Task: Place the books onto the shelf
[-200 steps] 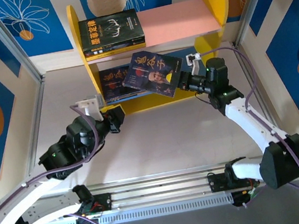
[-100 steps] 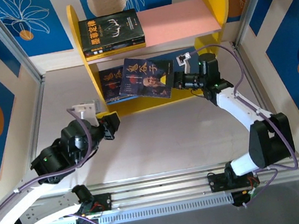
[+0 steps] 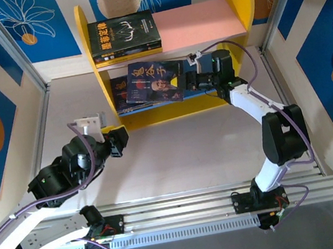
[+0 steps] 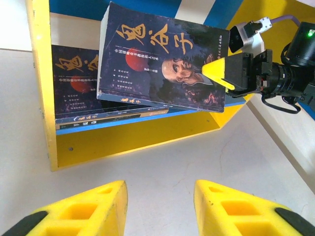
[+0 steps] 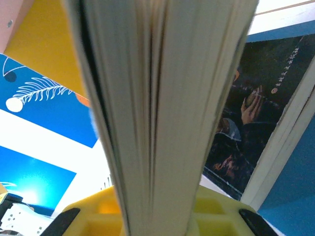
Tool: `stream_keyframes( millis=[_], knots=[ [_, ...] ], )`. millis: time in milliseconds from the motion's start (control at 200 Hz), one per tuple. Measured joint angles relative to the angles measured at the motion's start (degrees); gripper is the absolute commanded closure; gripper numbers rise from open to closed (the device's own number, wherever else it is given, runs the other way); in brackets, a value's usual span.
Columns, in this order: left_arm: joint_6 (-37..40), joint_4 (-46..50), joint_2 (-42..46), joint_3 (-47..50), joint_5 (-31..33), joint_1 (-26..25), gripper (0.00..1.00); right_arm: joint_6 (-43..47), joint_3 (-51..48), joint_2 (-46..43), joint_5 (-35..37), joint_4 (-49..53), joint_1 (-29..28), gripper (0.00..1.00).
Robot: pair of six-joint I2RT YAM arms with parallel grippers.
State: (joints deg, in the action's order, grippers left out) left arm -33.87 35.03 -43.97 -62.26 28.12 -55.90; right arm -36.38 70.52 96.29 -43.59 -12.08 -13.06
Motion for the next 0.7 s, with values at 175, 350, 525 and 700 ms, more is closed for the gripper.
stream_keyframes(
  millis=[175, 350, 525, 700],
  knots=[
    [-0.02, 0.22, 0.02, -0.17, 0.72, 0.0, 0.57, 1.77, 3.65, 3.63, -0.81, 1.31, -0.72, 0.9],
    [-0.02, 0.22, 0.02, -0.17, 1.14, 0.02, 0.57, 2.93, 6.86, 7.21, -1.44, 2.71, -2.21, 0.89],
    [-0.02, 0.22, 0.04, -0.17, 1.2, 0.0, 0.56, 3.74, 9.42, 9.84, -1.51, 4.57, -3.85, 0.89],
    [-0.02, 0.24, 0.39, -0.17, 1.64, 0.02, 0.56, 5.27, 11.78, 10.91, -1.44, 7.04, -4.96, 0.89]
  ],
)
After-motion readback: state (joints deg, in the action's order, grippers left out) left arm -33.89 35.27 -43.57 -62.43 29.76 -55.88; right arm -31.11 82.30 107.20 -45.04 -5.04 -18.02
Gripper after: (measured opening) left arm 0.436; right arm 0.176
